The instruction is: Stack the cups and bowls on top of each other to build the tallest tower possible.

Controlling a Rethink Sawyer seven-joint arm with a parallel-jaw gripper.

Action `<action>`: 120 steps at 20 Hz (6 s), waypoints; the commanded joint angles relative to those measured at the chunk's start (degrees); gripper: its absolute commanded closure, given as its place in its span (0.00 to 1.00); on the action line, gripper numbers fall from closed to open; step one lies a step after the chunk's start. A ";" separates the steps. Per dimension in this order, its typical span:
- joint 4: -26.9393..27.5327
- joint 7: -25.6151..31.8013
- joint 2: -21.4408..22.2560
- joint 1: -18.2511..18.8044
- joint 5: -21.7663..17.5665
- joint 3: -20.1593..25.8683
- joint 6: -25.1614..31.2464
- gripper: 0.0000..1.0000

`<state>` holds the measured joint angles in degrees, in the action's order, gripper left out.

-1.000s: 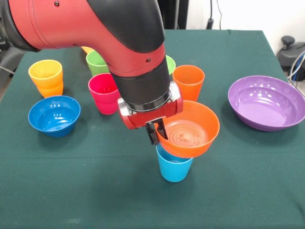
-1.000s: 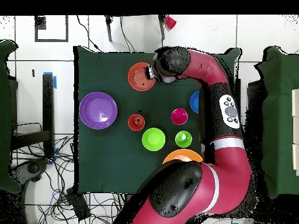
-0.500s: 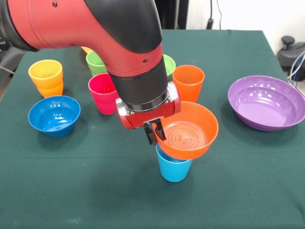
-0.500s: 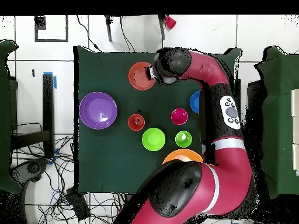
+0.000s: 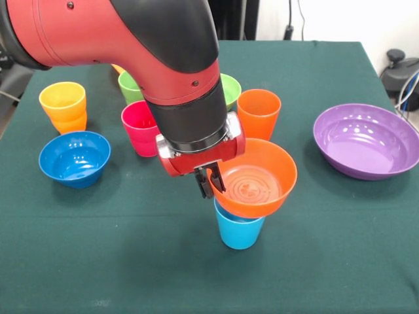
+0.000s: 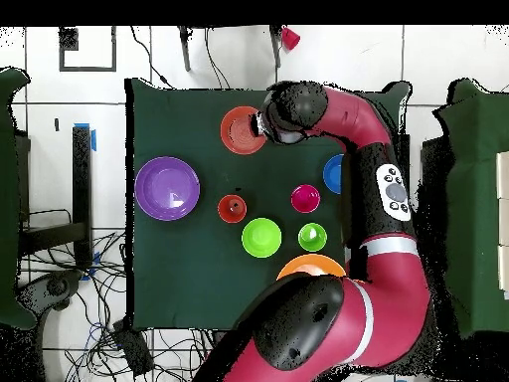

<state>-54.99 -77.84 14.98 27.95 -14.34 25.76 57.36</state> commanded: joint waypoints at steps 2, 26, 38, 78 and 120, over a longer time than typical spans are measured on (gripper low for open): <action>0.63 -3.49 -1.98 -1.00 -0.57 -1.28 0.61 1.00; 3.19 -2.26 -3.15 -0.67 0.46 -0.49 3.33 1.00; 3.60 -2.46 -3.37 -0.76 0.77 -0.56 3.62 1.00; 7.22 -7.20 -2.69 -3.50 1.69 -3.27 11.21 0.00; 19.78 3.57 -4.78 -1.83 1.92 -2.52 20.72 0.00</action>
<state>-36.01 -77.84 11.67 26.43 -10.86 21.95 72.66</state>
